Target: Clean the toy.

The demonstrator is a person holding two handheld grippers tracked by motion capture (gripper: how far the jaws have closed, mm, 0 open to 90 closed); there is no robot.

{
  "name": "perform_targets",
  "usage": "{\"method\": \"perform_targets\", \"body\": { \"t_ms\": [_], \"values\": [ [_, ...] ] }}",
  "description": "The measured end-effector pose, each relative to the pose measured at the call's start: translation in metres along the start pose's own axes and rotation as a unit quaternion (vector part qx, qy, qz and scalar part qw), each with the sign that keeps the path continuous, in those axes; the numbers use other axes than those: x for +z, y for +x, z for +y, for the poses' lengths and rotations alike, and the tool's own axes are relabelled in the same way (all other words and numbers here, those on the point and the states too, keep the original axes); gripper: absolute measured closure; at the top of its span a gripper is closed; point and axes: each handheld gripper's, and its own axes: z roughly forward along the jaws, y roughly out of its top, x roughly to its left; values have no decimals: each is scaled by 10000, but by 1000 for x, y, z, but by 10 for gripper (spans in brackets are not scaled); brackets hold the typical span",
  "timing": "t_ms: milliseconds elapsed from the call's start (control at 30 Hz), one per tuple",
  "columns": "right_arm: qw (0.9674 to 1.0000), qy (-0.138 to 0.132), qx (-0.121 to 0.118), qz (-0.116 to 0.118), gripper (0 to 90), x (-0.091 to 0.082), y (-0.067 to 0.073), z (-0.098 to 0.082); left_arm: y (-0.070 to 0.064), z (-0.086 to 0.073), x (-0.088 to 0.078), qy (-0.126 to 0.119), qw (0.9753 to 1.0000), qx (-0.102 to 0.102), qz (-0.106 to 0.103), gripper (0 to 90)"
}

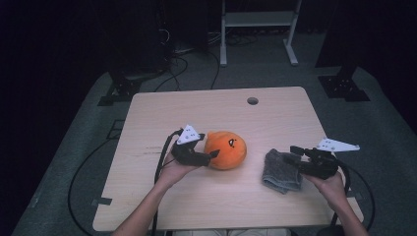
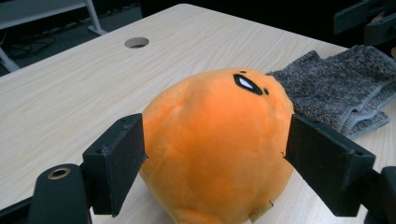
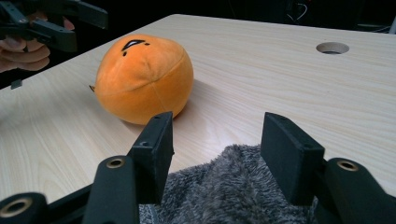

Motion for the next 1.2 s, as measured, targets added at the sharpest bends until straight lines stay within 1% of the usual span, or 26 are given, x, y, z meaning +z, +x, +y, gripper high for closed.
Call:
{"method": "perform_targets", "body": {
  "t_ms": [200, 300, 333, 400, 533, 667, 700, 867, 1033, 1100, 1200],
  "values": [
    [10000, 22, 55, -6, 404, 2, -1, 0, 1, -7, -7, 22, 10000, -66, 42, 163],
    [10000, 49, 36, -20, 398, 3, -1, 0, 3, -11, -13, 3, 9999, -98, 126, 154],
    [10000, 60, 25, -12, 395, 3, -1, 1, 4, -13, -14, 0, 9998, -139, 158, 149],
    [10000, 76, 5, -10, 395, 3, 0, 2, 5, -16, -17, 30, 9997, -166, 194, 142],
    [10000, 68, -36, -25, 386, 3, 1, 5, 6, -21, -22, 52, 9996, -153, 250, 136],
    [9999, 90, -63, -19, 381, 4, 3, 6, 9, -27, -27, 33, 9993, -214, 302, 125],
    [9999, 125, -112, -25, 379, 5, 3, 6, 10, -29, -27, 38, 9993, -214, 314, 125],
    [9998, 188, -110, -33, 373, 6, 4, 6, 11, -37, -30, 63, 9990, -235, 380, 118],
    [9997, 217, -118, -20, 371, 6, 4, 6, 12, -45, -36, 82, 9988, -271, 390, 117],
    [9997, 216, -132, -24, 369, 6, 5, 6, 12, -47, -37, 89, 9987, -252, 435, 116],
    [9997, 215, -127, -26, 365, 6, 5, 6, 12, -51, -39, 113, 9986, -269, 445, 115]
  ]
}}
